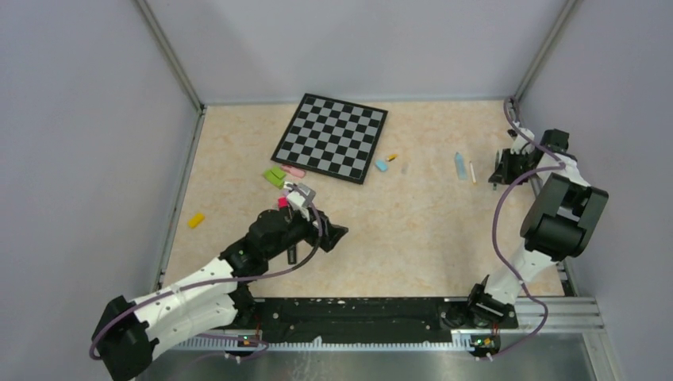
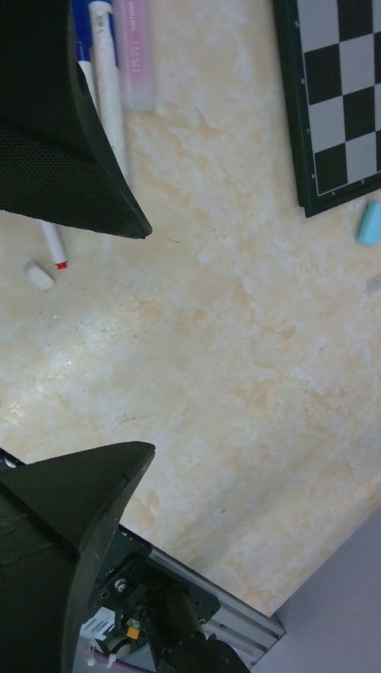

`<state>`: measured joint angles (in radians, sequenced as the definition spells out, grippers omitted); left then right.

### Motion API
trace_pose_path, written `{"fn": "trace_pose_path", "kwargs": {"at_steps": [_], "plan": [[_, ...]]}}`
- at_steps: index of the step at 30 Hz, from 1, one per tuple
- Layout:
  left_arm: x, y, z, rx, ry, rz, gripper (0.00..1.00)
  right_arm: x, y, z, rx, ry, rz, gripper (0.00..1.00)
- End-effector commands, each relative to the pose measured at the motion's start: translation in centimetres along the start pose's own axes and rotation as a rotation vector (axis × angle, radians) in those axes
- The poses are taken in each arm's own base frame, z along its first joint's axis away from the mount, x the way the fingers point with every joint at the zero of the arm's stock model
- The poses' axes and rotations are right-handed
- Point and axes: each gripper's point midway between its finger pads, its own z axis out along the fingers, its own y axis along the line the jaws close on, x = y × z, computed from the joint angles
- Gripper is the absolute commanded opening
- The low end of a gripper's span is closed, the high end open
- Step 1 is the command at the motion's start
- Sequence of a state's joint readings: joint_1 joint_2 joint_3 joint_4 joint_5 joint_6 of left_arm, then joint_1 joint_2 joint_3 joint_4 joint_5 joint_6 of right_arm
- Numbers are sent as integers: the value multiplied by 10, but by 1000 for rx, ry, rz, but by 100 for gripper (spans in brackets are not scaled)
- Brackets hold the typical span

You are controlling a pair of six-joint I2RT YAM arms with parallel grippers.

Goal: Open the pen caps
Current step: Place the pen at the center of the board.

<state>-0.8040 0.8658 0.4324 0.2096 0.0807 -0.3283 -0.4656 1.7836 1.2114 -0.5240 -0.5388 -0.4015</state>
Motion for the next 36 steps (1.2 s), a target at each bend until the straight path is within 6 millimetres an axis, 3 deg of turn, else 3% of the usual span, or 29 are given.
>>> {"fn": "trace_pose_path", "kwargs": {"at_steps": [1,8,15,21,36], "plan": [[1,5,-20,-25,-74,-94,99,-19,-3,2,1,-12,-38,7],[15,11,-38,-44,-94,-157,99,-17,-3,18,-13,41,-33,8],[24,12,-42,-53,-73,-199,99,-22,6,36,-21,101,-46,10],[23,9,-43,-40,-75,-204,99,-19,1,46,-3,134,-15,14],[17,-1,-43,7,-79,-232,99,-21,3,48,-24,127,-2,21]]}}
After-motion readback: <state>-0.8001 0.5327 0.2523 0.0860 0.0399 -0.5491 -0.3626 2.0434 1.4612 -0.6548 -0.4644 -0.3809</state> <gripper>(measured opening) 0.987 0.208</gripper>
